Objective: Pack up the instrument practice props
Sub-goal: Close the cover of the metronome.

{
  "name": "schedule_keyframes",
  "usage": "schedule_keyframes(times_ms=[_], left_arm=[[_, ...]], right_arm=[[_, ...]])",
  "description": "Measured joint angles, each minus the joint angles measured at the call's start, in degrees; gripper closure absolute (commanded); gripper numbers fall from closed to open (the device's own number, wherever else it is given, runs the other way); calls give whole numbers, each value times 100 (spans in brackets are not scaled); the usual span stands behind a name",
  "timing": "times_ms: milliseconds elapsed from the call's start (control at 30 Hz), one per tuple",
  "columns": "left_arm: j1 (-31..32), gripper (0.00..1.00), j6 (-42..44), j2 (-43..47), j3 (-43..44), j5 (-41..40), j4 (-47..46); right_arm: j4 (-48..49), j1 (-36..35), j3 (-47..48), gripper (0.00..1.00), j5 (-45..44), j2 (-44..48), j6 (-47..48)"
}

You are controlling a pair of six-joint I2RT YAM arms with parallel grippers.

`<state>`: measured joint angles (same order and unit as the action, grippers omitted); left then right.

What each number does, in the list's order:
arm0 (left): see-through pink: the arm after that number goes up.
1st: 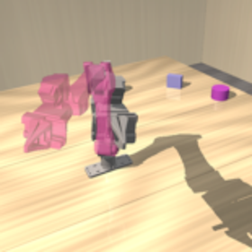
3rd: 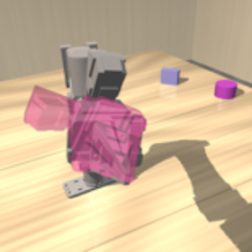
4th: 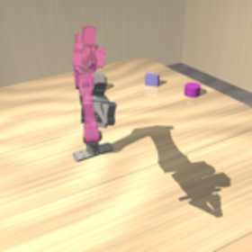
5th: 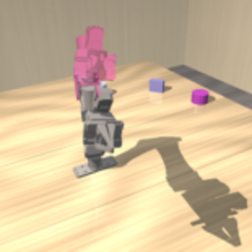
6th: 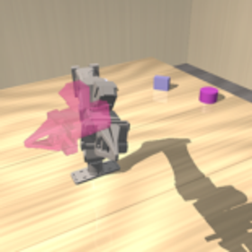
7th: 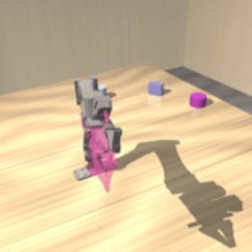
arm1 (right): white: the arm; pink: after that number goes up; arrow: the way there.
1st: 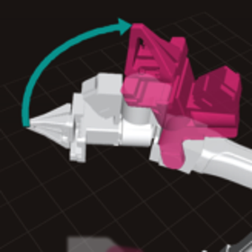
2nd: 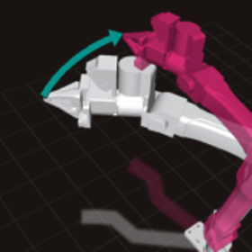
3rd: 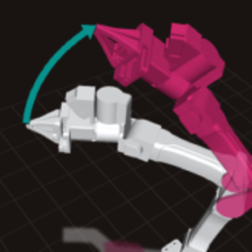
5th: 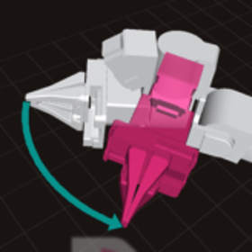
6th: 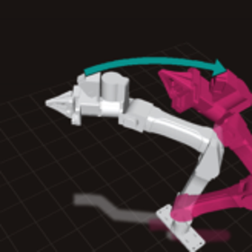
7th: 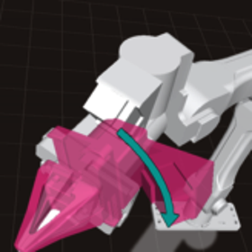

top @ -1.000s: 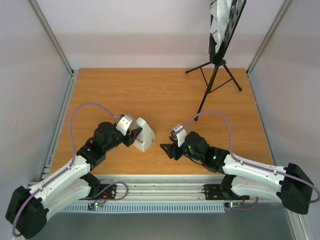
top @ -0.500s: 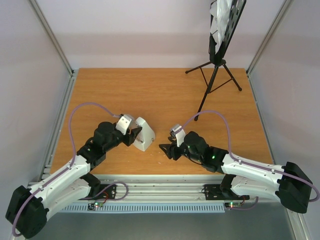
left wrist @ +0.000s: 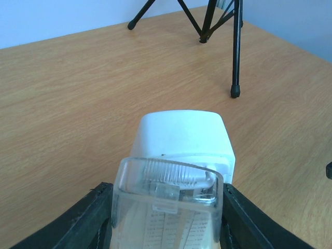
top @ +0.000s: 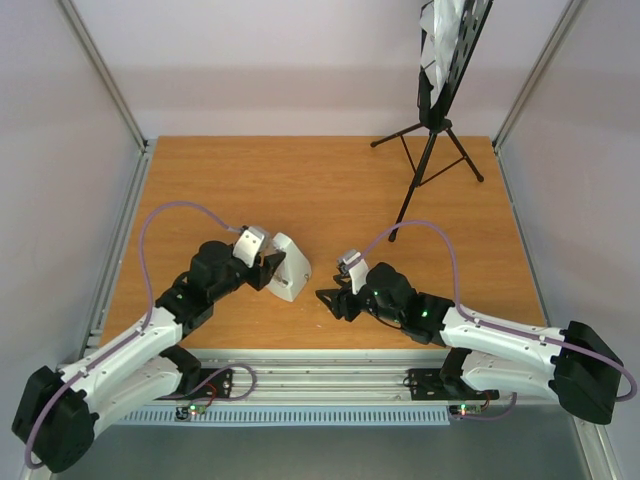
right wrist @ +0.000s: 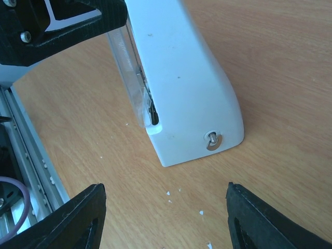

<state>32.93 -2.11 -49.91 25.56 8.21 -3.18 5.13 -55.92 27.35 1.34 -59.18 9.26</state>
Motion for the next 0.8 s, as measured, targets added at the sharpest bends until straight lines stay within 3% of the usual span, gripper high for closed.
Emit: schedule_keyframes(times_ms=[800], left_arm=[[850, 53, -387, -267, 295, -1316, 249]], right_arm=[[87, 0, -116, 35, 0, -44, -24]])
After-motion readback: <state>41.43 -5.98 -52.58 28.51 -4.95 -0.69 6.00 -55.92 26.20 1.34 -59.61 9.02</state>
